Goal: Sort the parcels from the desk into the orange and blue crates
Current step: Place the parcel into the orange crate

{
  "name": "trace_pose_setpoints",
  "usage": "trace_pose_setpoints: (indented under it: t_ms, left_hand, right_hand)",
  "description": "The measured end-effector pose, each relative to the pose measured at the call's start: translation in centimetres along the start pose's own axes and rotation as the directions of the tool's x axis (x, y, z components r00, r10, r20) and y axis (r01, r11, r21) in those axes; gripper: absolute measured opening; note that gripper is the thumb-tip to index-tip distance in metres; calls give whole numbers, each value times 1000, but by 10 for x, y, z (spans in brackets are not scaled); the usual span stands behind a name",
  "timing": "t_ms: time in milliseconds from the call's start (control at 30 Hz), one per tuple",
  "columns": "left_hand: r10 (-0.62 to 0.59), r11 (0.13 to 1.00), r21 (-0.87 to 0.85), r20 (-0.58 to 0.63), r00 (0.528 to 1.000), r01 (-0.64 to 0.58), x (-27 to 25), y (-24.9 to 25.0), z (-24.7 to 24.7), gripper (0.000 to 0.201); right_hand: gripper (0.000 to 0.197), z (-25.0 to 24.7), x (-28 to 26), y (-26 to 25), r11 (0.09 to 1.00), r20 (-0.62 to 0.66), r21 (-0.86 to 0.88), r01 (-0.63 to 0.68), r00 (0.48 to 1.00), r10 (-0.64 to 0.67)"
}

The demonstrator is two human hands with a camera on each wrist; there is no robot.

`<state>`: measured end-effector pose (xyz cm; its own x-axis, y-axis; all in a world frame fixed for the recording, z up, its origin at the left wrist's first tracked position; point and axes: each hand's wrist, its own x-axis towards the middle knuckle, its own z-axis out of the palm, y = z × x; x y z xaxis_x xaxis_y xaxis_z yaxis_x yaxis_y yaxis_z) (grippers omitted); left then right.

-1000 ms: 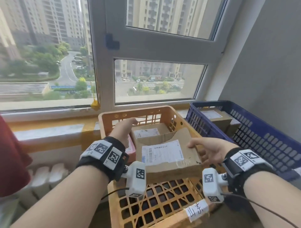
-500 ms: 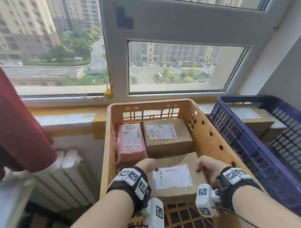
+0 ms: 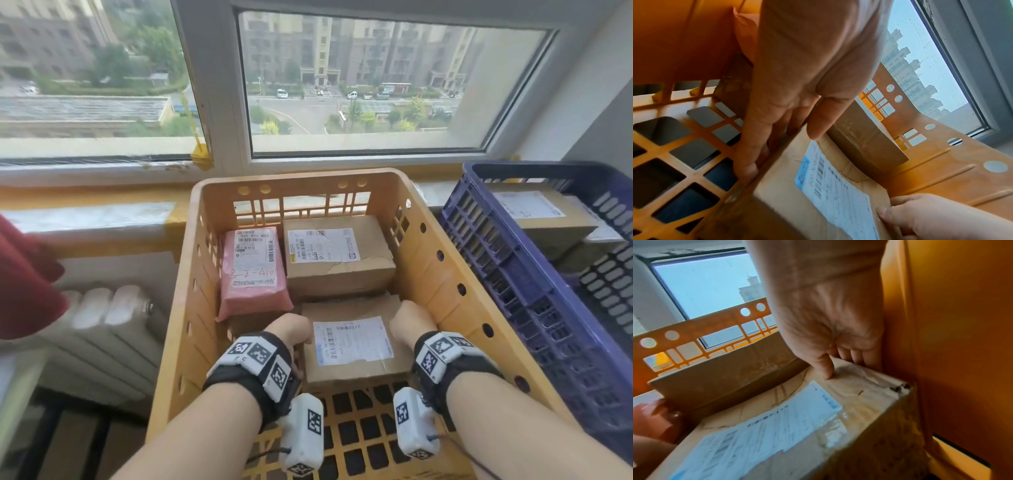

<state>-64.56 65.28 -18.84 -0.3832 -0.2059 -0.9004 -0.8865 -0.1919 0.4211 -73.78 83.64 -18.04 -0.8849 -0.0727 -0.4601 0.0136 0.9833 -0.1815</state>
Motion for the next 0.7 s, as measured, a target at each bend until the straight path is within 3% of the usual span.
trace_pose_setpoints:
  t_ms: [100,200,267,433,567,700]
  left_hand:
    - [-3,1000,-24,18,1000,3,4,1,0,42]
    - [5,999,-41,41,999,-3,4,-1,-1,37]
    - [12,998,-67,61,998,-8,3,-2,3,36]
    - [18,998,-64,77,997,-13,3,-2,3,25]
    - [16,997,-83,70,997,-10,-4,-1,4,30]
    - [40,996,-80,46,998,-36,-12,1,5,36]
  right_hand:
    - [27,-4,-2,-7,978,-83,-204,32,995,-50]
    - [30,-15,-9,-15,891,-159,-444,97,970,-185]
    - [29,-20,-8,-18,849,-163,-516,113,960,-227]
    - [27,-16,-4,-14,866,-176,-487,111,959,-221]
    - [27,-13,-1,-13,917,-220,-387,92,957,-189]
    - [25,-15,-2,-12,900,-149,-418,126,967,-205]
